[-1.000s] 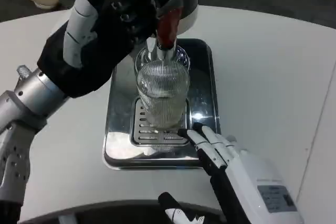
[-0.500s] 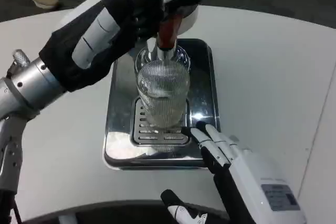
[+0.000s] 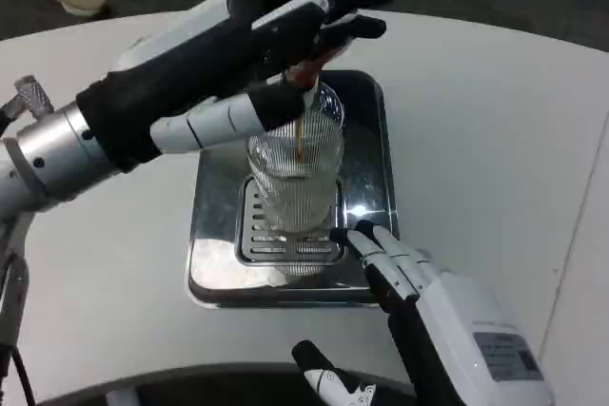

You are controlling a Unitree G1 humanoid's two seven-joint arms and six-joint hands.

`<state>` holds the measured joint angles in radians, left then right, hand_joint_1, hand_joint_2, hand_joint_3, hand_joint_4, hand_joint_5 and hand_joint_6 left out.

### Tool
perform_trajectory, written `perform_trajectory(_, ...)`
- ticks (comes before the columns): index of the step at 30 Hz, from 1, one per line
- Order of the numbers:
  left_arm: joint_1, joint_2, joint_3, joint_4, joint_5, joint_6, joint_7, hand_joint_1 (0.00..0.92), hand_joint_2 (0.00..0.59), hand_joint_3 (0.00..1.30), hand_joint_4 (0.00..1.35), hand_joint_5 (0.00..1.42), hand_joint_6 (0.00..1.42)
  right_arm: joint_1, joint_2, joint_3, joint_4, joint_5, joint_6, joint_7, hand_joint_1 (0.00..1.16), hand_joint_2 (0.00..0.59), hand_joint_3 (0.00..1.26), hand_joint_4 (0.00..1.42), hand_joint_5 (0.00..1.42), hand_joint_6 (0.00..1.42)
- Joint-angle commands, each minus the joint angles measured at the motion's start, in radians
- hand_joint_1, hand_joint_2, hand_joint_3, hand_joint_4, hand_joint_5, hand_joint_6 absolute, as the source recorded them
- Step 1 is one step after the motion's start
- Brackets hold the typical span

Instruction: Grasp the cup under the faucet to collect the drink, then remove the cup.

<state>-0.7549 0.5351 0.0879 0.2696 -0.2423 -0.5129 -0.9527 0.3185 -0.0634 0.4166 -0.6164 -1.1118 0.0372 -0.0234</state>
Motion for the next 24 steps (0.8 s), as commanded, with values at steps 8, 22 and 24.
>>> perform_trajectory(8,0.014,0.054,-0.060,0.011,0.113,-0.183,0.045,0.000,0.116,0.00,0.00,0.09,0.05,-0.002,0.040,-0.009,0.026,0.043,0.043,0.004,0.43,0.307,0.12,0.06,0.12,0.20)
perform_trajectory(22,0.027,0.071,-0.072,-0.011,0.107,-0.208,0.085,0.000,0.117,0.00,0.00,0.09,0.05,-0.151,0.080,-0.073,0.124,0.138,0.146,0.002,0.46,0.262,0.04,0.00,0.02,0.15)
perform_trajectory(24,0.028,0.073,-0.073,-0.013,0.106,-0.210,0.086,0.000,0.117,0.00,0.00,0.09,0.05,-0.173,0.083,-0.080,0.141,0.151,0.154,-0.006,0.47,0.245,0.03,0.00,0.01,0.15)
